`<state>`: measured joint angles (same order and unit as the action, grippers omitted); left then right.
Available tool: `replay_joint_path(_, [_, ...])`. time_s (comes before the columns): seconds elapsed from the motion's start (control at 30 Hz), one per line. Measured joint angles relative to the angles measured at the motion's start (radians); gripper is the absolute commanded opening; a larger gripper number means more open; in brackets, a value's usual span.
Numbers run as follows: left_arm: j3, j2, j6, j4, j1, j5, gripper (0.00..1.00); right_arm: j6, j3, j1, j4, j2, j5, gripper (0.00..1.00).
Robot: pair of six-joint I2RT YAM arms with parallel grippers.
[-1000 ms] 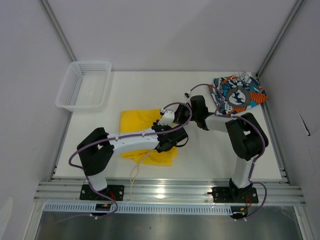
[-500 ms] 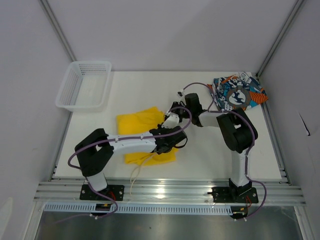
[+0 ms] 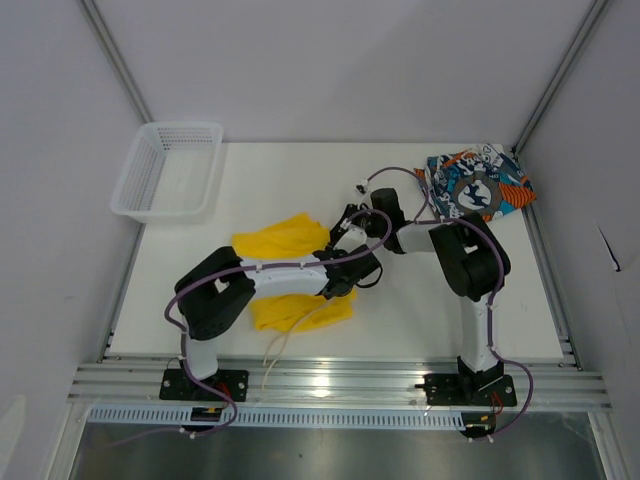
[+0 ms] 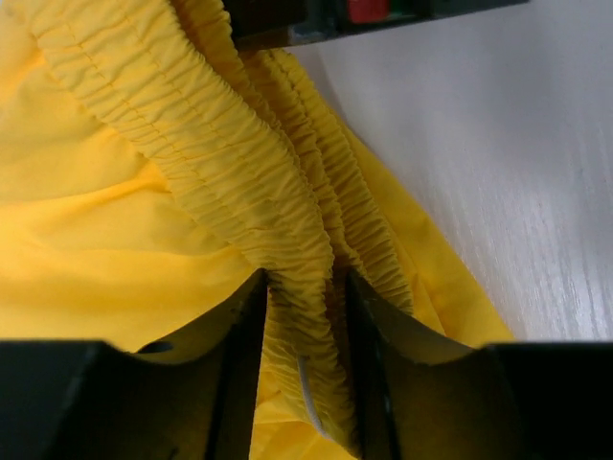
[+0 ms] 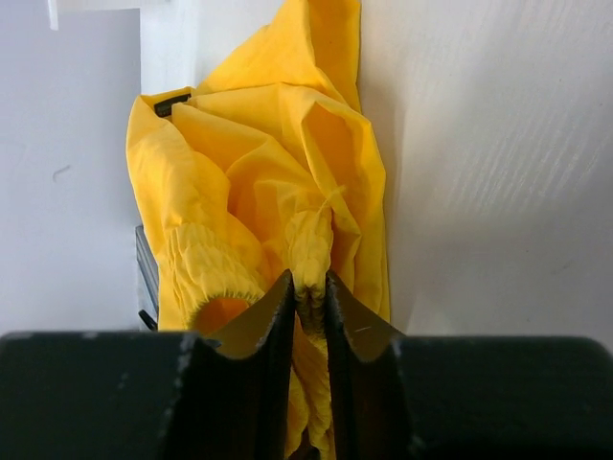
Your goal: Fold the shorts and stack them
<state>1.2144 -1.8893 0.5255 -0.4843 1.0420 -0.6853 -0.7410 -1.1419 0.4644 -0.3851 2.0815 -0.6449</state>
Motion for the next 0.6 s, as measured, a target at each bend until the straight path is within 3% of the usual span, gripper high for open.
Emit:
replay_joint_path(0.17, [-0.009, 0.021, 0.006, 0.000, -0.024, 0.062, 0.69, -0.014, 0.000, -0.008, -0.028, 0.004, -0.003, 0.32])
replay_joint_path(0.6, [-0.097, 0.457, -0.012, 0.008, -0.175, 0.368, 0.73, -0.135, 0.048, -0.062, -0.207, 0.029, -0.048, 0.64])
